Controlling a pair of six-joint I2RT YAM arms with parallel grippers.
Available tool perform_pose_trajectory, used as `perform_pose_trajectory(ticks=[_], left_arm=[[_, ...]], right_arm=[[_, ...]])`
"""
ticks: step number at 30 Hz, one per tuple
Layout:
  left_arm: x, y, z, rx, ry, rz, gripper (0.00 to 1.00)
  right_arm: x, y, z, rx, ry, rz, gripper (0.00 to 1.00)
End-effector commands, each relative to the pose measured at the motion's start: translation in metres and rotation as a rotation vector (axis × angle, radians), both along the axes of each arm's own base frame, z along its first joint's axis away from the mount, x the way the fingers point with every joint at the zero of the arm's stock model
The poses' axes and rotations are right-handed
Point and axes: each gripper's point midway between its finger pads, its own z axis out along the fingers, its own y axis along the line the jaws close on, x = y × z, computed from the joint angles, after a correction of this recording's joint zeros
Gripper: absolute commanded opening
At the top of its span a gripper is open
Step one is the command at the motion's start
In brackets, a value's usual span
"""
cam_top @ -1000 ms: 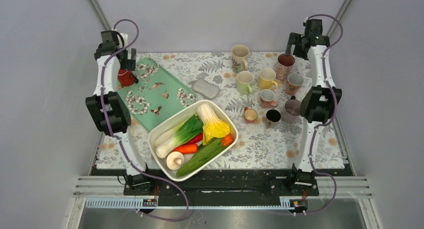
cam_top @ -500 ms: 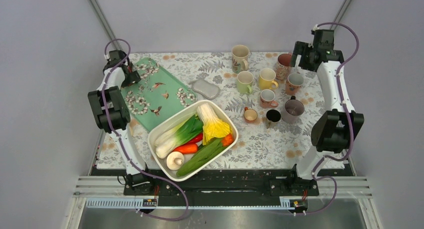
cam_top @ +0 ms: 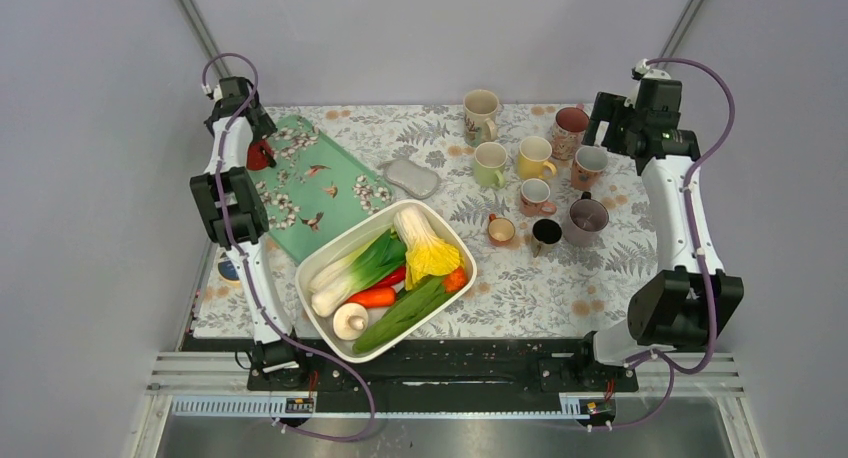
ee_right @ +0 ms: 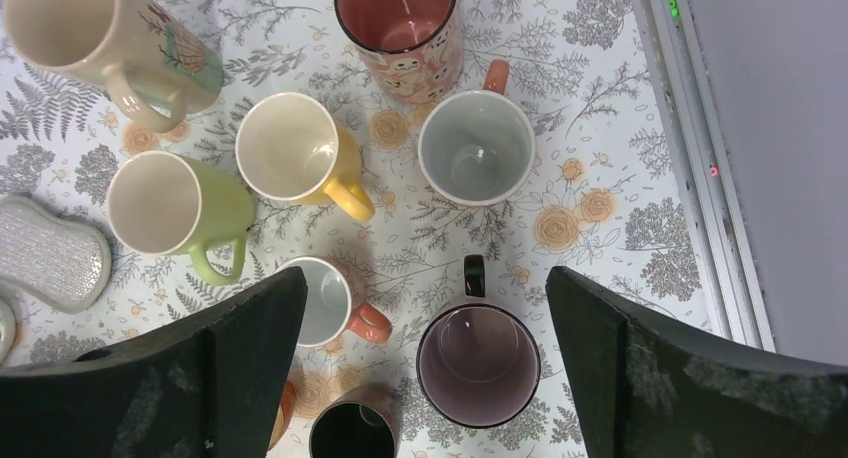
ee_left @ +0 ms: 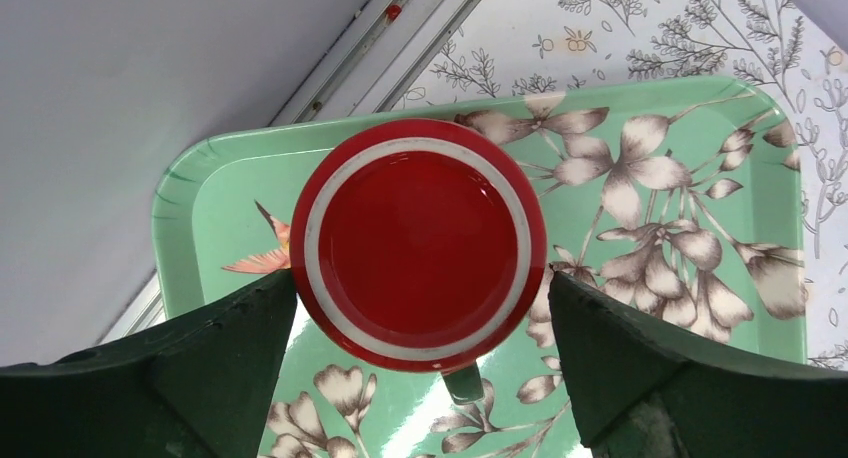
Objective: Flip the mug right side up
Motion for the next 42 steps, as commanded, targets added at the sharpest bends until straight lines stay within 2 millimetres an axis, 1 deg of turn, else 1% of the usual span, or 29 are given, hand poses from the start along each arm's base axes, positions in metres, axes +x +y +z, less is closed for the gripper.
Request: perform_pose_trajectory(ticks=[1, 4, 8, 12, 14, 16, 18, 20, 22, 23, 26, 29, 33, 36, 40, 42], left_arm=[[0.007, 0.011, 0.019, 0.049, -0.022, 0.011, 0.99], [0.009, 0.009, 0.019, 0.05, -0.02, -0.019, 0.99], [0.016, -0.001, 0.015, 0.017, -0.021, -0.119, 0.98], [0.014, -0.015, 0.008, -0.01, 0.006, -0.222, 0.89], [0.01, -0.027, 0.002, -0.015, 0.035, -0.297, 0.86], [0.005, -0.033, -0.003, -0.006, 0.073, -0.342, 0.83], [0.001, -0.039, -0.01, -0.018, 0.104, -0.383, 0.76], [-0.006, -0.047, -0.017, -0.034, 0.129, -0.428, 0.71], [-0.011, -0.053, -0.018, -0.015, 0.149, -0.47, 0.67], [-0.013, -0.056, -0.015, 0.012, 0.155, -0.497, 0.64], [-0.019, -0.055, -0.013, 0.057, 0.152, -0.507, 0.61], [-0.027, -0.044, -0.011, 0.081, 0.151, -0.471, 0.57], [-0.03, -0.032, -0.009, 0.119, 0.151, -0.434, 0.56], [-0.027, -0.033, -0.004, 0.116, 0.134, -0.429, 0.58], [-0.02, -0.048, 0.011, 0.096, 0.078, -0.445, 0.74], [-0.012, -0.053, 0.017, 0.092, 0.049, -0.435, 0.78]], right_arm=[[-0.002, 0.009, 0.028, 0.007, -0.1, 0.038, 1.0], [-0.003, 0.009, 0.026, 0.004, -0.096, 0.04, 0.99], [-0.004, 0.009, 0.021, 0.0, -0.084, 0.044, 0.99], [-0.006, 0.011, 0.021, 0.005, -0.084, 0.055, 0.99], [-0.006, 0.012, 0.022, 0.008, -0.088, 0.057, 0.99], [-0.007, 0.012, 0.022, 0.008, -0.095, 0.055, 0.99], [-0.007, 0.013, 0.022, 0.012, -0.097, 0.056, 1.0], [-0.01, 0.014, 0.021, 0.018, -0.101, 0.06, 0.99], [-0.012, 0.014, 0.021, 0.016, -0.106, 0.061, 0.99], [-0.014, 0.014, 0.021, 0.013, -0.108, 0.059, 0.99], [-0.019, 0.013, 0.022, 0.009, -0.114, 0.055, 0.99], [-0.024, 0.015, 0.023, 0.014, -0.125, 0.061, 1.0], [-0.028, 0.018, 0.026, 0.02, -0.147, 0.069, 0.99], [-0.03, 0.021, 0.026, 0.027, -0.157, 0.079, 1.0], [-0.033, 0.021, 0.026, 0.026, -0.164, 0.078, 0.99], [-0.034, 0.021, 0.027, 0.027, -0.184, 0.078, 0.99]])
